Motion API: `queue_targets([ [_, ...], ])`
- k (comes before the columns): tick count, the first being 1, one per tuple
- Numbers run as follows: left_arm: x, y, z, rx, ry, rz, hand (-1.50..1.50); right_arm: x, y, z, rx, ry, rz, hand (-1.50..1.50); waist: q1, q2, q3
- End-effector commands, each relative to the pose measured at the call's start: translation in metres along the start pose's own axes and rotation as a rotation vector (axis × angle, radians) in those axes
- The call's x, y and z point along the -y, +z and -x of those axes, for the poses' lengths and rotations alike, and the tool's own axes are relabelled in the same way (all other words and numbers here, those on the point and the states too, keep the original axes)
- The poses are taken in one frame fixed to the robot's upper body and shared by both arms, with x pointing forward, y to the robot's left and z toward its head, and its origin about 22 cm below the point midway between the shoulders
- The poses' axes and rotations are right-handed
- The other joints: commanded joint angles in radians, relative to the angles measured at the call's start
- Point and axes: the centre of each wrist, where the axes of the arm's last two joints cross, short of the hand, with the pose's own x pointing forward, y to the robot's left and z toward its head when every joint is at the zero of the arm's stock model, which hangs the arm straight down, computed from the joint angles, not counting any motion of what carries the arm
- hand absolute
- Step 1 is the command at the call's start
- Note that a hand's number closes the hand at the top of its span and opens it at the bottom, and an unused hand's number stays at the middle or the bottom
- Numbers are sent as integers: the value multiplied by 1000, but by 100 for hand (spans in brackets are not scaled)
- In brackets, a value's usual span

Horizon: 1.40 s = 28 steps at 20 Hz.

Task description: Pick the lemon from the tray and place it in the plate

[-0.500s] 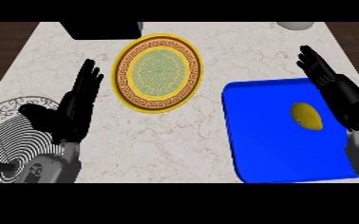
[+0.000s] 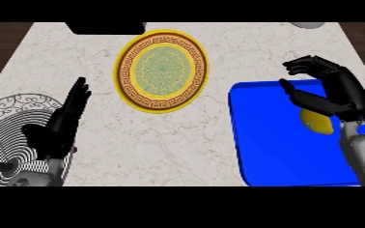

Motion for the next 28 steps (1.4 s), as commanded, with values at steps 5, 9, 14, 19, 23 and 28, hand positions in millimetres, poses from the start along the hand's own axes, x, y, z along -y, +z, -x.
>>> queue_targets([
  [5,-18,7,21,-26,-23,31,0,-41,64,80,153,-16,169,-150,-10,3,5],
  [9,-20,16,45,-26,-32,27,0,-19,74,68,156,109,222,-150,-15,2,3],
  [14,-22,8,25,-4,-43,12,0,18,92,45,90,237,292,-150,-17,0,3],
  [19,-26,2,30,-21,-29,3,0,36,93,28,-107,464,126,-150,-24,2,0],
  [23,-31,11,29,-25,-43,38,0,57,92,13,-251,615,5,-150,-9,2,0],
  [28,-16,7,33,-19,-31,36,0,52,89,4,-352,603,-64,-150,-7,3,3],
])
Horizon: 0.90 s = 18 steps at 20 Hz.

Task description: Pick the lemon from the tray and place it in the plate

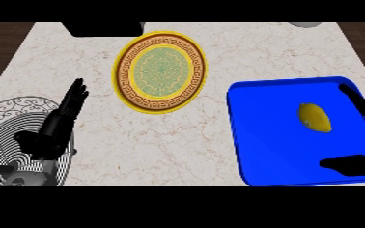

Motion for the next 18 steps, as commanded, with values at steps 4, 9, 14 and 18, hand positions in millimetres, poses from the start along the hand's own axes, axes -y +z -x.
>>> queue_targets([
  [4,-2,-5,11,-76,-7,-14,0,-9,-17,-17,-147,77,-98,-150,14,11,-8],
  [9,1,2,24,-68,-21,-13,0,3,-21,7,-203,128,-132,-150,11,11,-7],
  [14,8,3,19,-73,-11,-5,0,-18,-32,13,-241,185,-185,-150,16,11,-7],
  [18,14,9,38,-83,-7,-23,0,-14,-28,11,-246,181,-195,-150,7,11,-7],
])
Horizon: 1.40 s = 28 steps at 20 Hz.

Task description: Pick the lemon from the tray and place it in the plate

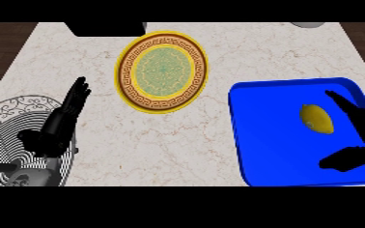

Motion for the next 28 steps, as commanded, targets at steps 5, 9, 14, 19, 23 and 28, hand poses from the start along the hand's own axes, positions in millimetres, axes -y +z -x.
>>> queue_targets([
  [5,20,2,8,-103,-11,-30,0,-10,-23,14,-29,44,-6,-150,0,11,-12],
  [9,2,7,19,-90,-7,-12,0,-40,-45,17,-69,80,-16,-150,5,13,-12],
  [14,-5,3,6,-103,-22,-41,0,-46,-46,15,-32,57,-38,-150,-1,10,-12],
  [19,-5,-3,10,-95,-14,-16,0,-41,-59,13,33,81,-105,150,-2,11,-12],
  [23,-6,14,21,-97,-15,-26,0,-58,-71,16,80,46,-83,150,5,12,-12],
  [28,-17,15,16,-117,-16,-54,0,-109,-29,-31,-121,-52,20,150,-30,1,-16],
])
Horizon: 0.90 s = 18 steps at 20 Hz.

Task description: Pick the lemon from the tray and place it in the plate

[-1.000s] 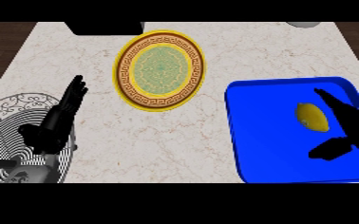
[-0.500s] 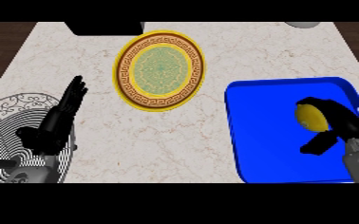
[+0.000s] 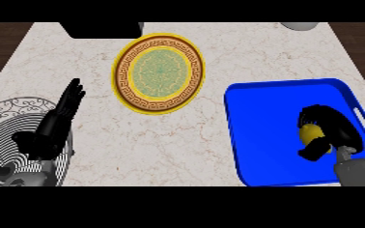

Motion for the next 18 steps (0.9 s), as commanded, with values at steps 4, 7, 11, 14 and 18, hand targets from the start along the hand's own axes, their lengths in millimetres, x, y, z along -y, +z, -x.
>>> queue_targets([
  [4,-18,9,11,-94,-22,-61,0,-66,54,-68,-186,-177,118,150,-39,14,8],
  [7,-1,27,22,-99,-9,-25,0,-61,85,-88,-164,-116,298,150,-24,13,9],
  [11,0,20,15,-86,7,-16,0,-70,131,-130,-118,-160,397,150,-6,20,11],
  [14,4,10,17,-105,2,-14,0,-50,163,-147,-98,-115,457,150,-9,23,10],
  [18,8,3,16,-95,-7,-15,0,-31,194,-183,-60,-100,545,150,-1,25,11],
])
